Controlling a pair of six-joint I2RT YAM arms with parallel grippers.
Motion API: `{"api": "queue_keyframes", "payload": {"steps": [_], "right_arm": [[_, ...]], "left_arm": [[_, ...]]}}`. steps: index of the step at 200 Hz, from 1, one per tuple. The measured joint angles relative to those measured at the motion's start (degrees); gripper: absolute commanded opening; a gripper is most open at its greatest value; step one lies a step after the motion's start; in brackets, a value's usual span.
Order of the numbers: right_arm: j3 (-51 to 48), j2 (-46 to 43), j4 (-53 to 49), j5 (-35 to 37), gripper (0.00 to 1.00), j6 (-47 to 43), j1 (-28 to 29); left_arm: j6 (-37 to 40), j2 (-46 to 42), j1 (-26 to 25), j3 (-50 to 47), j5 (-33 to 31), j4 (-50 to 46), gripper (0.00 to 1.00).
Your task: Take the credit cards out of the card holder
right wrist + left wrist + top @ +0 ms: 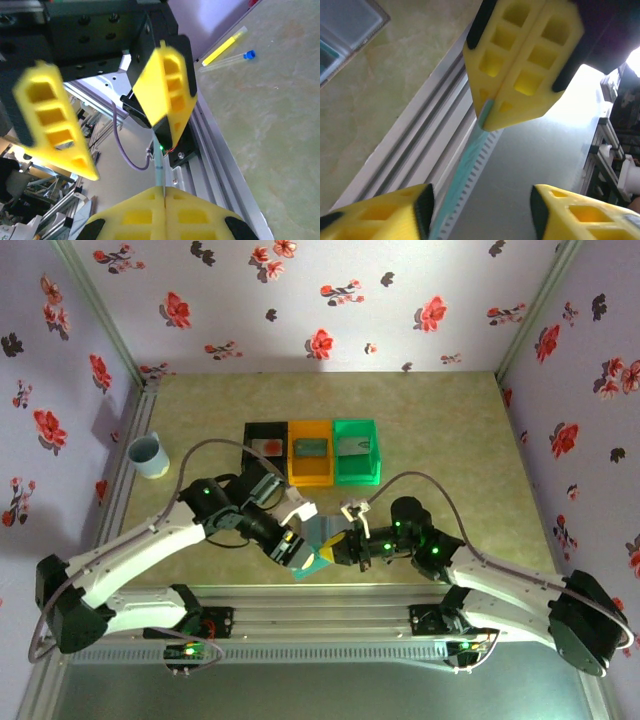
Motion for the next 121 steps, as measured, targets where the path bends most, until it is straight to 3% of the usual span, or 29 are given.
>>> {"api": "queue_keyframes", "payload": {"steps": [54, 121], "right_arm": [[0.4, -5.8, -8.0, 6.0, 0.00, -2.3, -0.2], [8.2, -8.0, -19.7, 23.4, 0.00, -3.3, -3.6]], "left_arm": [[0.0, -10.6, 6.3, 2.0, -7.4, -0.2, 0.99], [-4.7, -24.5, 9.6, -6.2, -27.0, 8.5, 1.00]]}}
